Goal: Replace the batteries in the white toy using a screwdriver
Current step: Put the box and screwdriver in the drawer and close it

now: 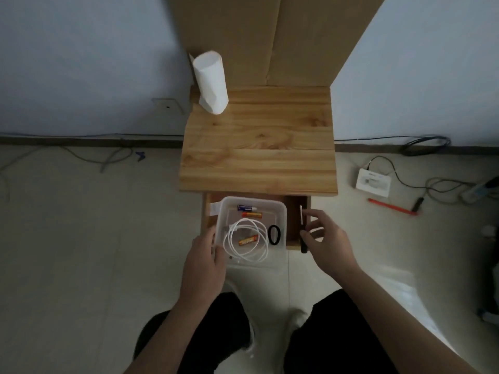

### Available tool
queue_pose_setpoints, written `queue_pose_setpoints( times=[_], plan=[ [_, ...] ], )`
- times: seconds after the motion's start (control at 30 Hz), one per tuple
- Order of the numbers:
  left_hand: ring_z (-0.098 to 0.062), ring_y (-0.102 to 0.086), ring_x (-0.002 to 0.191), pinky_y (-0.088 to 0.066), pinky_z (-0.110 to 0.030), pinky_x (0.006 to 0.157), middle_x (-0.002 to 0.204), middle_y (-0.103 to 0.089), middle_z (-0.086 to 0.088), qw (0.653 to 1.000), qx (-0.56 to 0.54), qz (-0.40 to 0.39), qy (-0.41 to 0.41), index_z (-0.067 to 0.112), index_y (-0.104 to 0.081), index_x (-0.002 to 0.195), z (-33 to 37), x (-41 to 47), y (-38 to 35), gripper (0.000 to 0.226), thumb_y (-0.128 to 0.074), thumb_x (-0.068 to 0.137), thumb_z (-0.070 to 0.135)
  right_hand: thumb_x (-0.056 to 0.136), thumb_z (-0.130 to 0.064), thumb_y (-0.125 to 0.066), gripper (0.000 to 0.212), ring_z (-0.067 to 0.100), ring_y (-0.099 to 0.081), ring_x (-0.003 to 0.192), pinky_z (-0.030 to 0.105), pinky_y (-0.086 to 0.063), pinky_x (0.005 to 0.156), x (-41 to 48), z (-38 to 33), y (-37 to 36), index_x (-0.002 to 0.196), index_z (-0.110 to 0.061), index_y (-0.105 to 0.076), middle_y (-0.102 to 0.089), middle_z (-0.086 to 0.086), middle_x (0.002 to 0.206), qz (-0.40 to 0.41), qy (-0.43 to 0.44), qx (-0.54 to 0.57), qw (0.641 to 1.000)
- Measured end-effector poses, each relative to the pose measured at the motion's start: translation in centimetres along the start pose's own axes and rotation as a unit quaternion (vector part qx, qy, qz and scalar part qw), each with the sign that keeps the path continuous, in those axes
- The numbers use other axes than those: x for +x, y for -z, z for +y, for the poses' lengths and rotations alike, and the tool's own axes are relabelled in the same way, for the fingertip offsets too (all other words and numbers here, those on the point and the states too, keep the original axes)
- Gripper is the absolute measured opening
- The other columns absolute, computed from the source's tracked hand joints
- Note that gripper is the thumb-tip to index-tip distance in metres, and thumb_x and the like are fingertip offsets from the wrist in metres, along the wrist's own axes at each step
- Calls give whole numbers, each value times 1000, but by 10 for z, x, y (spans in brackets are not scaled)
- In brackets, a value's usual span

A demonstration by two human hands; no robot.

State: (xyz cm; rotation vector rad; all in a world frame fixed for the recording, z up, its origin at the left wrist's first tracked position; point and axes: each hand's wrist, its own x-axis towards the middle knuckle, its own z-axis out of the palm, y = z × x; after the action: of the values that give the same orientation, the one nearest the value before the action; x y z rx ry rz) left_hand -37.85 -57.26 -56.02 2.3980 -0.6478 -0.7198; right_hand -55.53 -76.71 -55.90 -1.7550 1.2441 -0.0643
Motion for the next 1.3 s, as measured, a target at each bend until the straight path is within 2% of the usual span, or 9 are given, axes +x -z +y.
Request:
queue_pose_setpoints(
  times=[0.2,0.43,0.57,0.73,0.87,1.0,1.1,1.2,1.3],
  plan=[
    [0,-64,89,-57,-32,74,104,-66,17,999,-14,-14,-28,35,-53,132,-57,52,-73,31,-47,102,29,89,-17,-70,40,0,-62,78,11,-46,60,58,72,-55,121,-38,-58,-63,-14,87,8,42,-10,999],
    [3,-61,87,-47,-14,65,106,-66,14,999,21,14,-45,31,-51,138,-87,89,-111,37,-50,101,25,89,-20,-69,40,2,-61,80,12,-48,61,94,115,-85,122,-37,-55,-63,-15,90,32,42,-16,998],
    [1,-62,76,-54,-24,59,90,-65,15,998,20,15,-50,33,-53,130,-92,106,-121,31,-50,102,21,89,-23,-69,38,6,-63,79,28,-59,68,112,126,-97,123,-33,-55,-63,-13,90,24,59,-38,997],
    [-7,-63,71,-51,-33,58,87,-65,11,997,65,-1,-48,30,-55,119,-105,127,-133,21,-50,101,21,88,-22,-69,37,10,-64,80,21,-54,64,133,136,-110,123,-27,-57,-66,-8,92,11,76,-79,994],
    [-6,-60,71,-40,-21,53,92,-62,11,994,105,-6,-11,26,-49,133,-107,139,-139,32,-50,101,22,89,-20,-67,38,14,-62,81,18,-46,60,146,143,-118,124,-24,-56,-65,-6,93,-9,52,-127,991],
    [-11,-64,80,-54,-32,65,100,-66,3,992,124,-18,5,24,-42,141,-106,148,-139,41,-49,101,25,87,-15,-67,34,20,-66,85,26,-55,65,152,141,-129,119,-20,-58,-68,1,97,-28,42,-159,986],
    [-11,-59,79,-50,-30,64,105,-67,0,988,155,-19,8,20,-42,137,-107,153,-143,38,-51,99,22,86,-15,-68,28,20,-67,84,30,-59,72,158,139,-140,113,-17,-58,-67,1,94,-54,28,-187,980],
    [-9,-50,74,-37,-21,52,101,-62,2,983,180,-18,17,17,-39,138,-107,153,-148,44,-55,97,20,86,-14,-69,25,18,-65,77,28,-58,65,163,141,-148,108,-14,-57,-64,0,87,-50,21,-198,979],
    [-18,-60,80,-39,-25,54,102,-66,-2,980,199,-23,25,15,-37,140,-108,153,-152,50,-58,94,18,85,-13,-69,27,20,-62,74,22,-48,55,163,143,-149,108,-13,-54,-62,2,87,-36,11,-201,979]
  ],
)
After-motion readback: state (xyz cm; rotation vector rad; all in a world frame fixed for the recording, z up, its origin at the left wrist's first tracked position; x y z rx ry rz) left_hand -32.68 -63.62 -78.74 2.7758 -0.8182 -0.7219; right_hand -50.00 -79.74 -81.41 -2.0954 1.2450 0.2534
